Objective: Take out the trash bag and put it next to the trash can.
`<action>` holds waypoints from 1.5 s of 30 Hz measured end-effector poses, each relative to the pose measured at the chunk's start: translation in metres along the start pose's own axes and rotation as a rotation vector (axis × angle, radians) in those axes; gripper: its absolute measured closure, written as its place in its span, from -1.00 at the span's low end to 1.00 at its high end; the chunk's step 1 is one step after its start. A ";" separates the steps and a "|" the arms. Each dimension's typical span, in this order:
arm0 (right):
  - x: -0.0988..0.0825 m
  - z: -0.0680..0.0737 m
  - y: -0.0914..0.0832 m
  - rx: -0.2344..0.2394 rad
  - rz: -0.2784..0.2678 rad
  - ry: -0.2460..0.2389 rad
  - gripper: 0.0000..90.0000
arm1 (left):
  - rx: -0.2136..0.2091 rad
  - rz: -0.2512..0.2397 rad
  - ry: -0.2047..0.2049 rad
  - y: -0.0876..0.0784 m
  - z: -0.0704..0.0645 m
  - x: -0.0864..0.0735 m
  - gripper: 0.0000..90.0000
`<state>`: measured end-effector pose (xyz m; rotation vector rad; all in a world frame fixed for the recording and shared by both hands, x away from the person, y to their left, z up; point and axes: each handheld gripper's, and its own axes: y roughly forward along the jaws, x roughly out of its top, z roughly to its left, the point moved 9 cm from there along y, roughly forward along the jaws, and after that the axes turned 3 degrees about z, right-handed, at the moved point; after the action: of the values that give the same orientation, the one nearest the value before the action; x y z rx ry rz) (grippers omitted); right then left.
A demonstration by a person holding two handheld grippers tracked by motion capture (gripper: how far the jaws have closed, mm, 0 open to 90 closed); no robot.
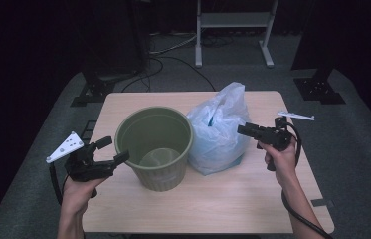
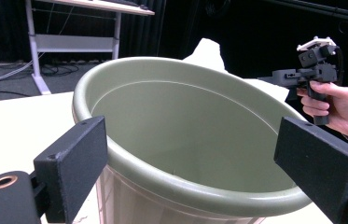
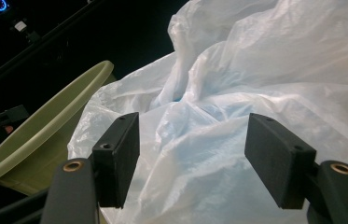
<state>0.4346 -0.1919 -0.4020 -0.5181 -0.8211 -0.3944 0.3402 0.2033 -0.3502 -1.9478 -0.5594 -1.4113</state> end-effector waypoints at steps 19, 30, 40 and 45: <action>-0.028 -0.027 -0.016 -0.026 -0.006 0.051 -0.25 | 0.003 0.001 0.001 -0.001 0.001 -0.001 -0.81; -0.048 -0.038 -0.021 -0.035 -0.006 0.076 -0.25 | 0.004 0.004 0.000 -0.001 0.001 -0.001 -0.81; -0.063 -0.044 -0.024 -0.049 -0.002 0.082 -0.25 | 0.005 0.004 -0.001 -0.001 0.001 -0.001 -0.81; -0.070 -0.044 -0.025 -0.053 -0.004 0.079 -0.25 | 0.005 0.004 -0.001 -0.001 0.001 -0.001 -0.81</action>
<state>0.4041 -0.2284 -0.4745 -0.5474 -0.7372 -0.4387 0.3397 0.2042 -0.3516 -1.9440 -0.5589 -1.4056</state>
